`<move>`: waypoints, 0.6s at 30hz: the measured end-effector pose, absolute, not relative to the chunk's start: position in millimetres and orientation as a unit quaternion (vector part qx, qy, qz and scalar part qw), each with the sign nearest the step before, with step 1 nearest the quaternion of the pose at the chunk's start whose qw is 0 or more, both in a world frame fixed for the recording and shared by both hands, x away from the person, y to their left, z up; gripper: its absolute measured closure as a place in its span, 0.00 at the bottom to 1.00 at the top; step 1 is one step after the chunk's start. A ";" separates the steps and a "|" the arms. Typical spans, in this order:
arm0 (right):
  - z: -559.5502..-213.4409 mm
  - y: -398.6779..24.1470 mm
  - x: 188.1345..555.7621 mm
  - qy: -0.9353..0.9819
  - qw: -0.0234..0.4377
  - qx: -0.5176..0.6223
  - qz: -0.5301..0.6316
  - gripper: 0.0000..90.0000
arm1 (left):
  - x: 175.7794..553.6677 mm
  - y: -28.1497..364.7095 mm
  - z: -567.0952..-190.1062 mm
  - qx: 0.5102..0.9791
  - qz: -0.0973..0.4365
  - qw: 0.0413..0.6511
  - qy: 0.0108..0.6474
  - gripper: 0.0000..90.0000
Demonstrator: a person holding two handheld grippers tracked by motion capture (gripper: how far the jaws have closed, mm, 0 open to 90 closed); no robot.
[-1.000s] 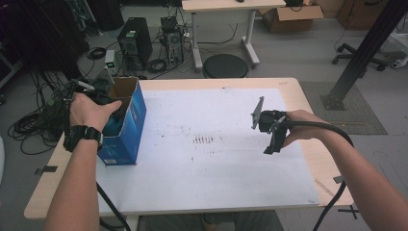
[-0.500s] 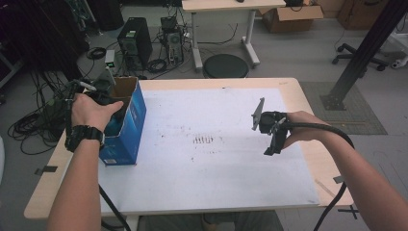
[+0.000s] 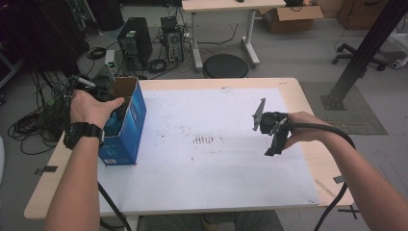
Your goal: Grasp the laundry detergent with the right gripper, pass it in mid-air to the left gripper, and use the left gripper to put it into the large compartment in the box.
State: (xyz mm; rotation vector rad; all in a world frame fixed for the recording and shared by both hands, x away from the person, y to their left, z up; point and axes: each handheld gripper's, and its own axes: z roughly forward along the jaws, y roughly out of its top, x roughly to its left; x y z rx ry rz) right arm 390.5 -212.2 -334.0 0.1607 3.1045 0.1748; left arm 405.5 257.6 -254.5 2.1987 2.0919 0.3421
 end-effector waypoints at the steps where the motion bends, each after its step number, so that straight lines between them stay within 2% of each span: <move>1: -333.8 -212.2 390.0 0.997 0.014 0.053 0.056 0.11 | 404.9 257.4 -251.0 0.721 0.113 0.042 0.682 0.31; 12: -323.3 -209.8 386.7 0.996 0.021 0.049 0.068 0.11 | 394.6 238.5 -206.4 0.750 0.138 0.049 0.645 0.18; 18: -319.7 -206.0 387.7 0.996 0.022 0.048 0.076 0.10 | 391.0 213.1 -195.0 0.781 0.137 0.079 0.604 0.16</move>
